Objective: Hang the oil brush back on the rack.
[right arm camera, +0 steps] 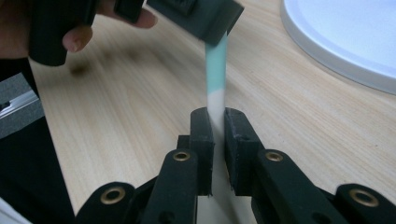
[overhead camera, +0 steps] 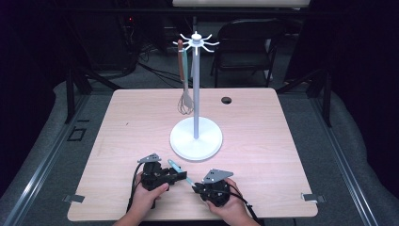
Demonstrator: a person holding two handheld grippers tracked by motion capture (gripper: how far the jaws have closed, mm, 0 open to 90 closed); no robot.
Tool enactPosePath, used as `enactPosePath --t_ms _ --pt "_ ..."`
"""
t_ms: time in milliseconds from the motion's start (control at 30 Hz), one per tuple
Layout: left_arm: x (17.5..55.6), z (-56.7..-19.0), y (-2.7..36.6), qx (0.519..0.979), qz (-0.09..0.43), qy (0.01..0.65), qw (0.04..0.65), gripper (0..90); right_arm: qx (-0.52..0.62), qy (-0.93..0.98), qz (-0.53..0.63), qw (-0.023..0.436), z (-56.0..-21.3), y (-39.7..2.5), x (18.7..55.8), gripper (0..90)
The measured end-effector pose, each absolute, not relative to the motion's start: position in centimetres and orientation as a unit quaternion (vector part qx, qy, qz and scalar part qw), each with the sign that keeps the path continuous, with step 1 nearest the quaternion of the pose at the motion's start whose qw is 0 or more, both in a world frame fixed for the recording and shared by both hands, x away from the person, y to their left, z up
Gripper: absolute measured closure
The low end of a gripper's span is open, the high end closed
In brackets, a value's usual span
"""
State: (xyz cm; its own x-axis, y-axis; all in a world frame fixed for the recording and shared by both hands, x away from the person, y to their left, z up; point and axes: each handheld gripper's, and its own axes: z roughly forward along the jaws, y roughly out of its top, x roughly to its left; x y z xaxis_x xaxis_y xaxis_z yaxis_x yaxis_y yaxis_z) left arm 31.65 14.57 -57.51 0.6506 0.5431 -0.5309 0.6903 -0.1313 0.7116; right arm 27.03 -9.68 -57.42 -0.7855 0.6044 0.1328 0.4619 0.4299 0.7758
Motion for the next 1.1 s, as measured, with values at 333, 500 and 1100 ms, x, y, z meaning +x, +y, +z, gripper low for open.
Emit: enactPosePath --t_ms 333,500,1100 --pt "31.0 -57.3 13.3 0.755 -0.066 0.400 0.515 58.7 0.342 0.825 0.441 0.087 -57.5 -9.8 27.4 82.8" --pt "31.1 -57.3 13.4 0.752 -0.068 0.404 0.516 61.6 0.345 0.823 0.442 0.086 -57.6 -9.6 27.4 82.8" --pt "31.1 -57.9 12.6 0.732 -0.089 0.425 0.526 67.0 0.353 0.822 0.438 0.087 -57.7 -9.9 27.6 82.8"
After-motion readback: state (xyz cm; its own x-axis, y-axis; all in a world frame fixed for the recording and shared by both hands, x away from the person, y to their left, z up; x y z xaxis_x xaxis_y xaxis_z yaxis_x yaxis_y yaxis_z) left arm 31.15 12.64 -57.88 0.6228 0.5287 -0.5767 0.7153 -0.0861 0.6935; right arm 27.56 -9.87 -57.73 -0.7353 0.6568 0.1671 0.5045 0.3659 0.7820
